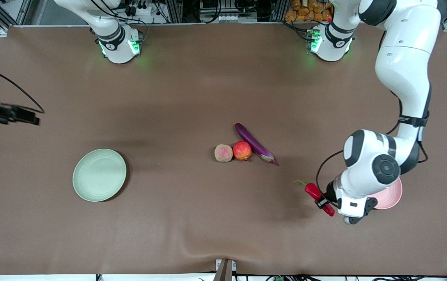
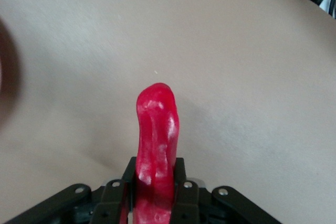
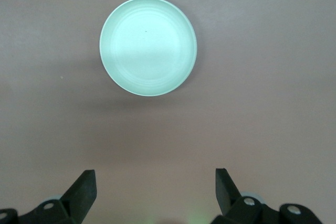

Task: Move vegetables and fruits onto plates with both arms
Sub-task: 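Carry the pepper toward the pink plate while the right gripper reaches the peach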

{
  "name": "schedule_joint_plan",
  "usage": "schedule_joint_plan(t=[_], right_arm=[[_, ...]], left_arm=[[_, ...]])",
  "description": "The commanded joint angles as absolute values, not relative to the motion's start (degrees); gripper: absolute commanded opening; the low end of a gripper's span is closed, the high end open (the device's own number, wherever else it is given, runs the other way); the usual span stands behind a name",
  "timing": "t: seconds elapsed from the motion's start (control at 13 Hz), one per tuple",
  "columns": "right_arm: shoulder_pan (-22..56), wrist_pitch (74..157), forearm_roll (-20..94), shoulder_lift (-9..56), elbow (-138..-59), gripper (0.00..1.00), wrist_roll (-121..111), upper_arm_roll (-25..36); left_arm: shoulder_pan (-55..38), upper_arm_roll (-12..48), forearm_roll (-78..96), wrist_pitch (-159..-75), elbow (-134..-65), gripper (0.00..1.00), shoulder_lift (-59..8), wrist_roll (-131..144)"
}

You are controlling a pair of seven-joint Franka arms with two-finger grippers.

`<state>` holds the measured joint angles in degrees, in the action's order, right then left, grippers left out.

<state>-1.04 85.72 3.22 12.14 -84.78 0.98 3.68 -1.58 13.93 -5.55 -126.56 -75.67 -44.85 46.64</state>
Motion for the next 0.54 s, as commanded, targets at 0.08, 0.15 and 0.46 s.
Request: schedule_joint_plan(t=[0.08, 0.15, 0.46], right_arm=[[4.38, 87.97, 5.71, 19.4, -84.2, 1.0, 17.53, 3.6], [6.05, 89.37, 6.76, 21.25, -84.2, 1.0, 22.54, 3.6], [13.96, 97.8, 9.74, 27.67, -84.2, 1.0, 39.95, 3.6]], left_arm=[[2.02, 14.33, -6.51, -120.42, -77.6, 0.0, -41.22, 38.68], [2.37, 14.24, -6.94, -118.84, -77.87, 0.0, -40.79, 38.32], [7.45, 13.8, -7.12, -116.9, -78.74, 0.0, -41.31, 26.84]])
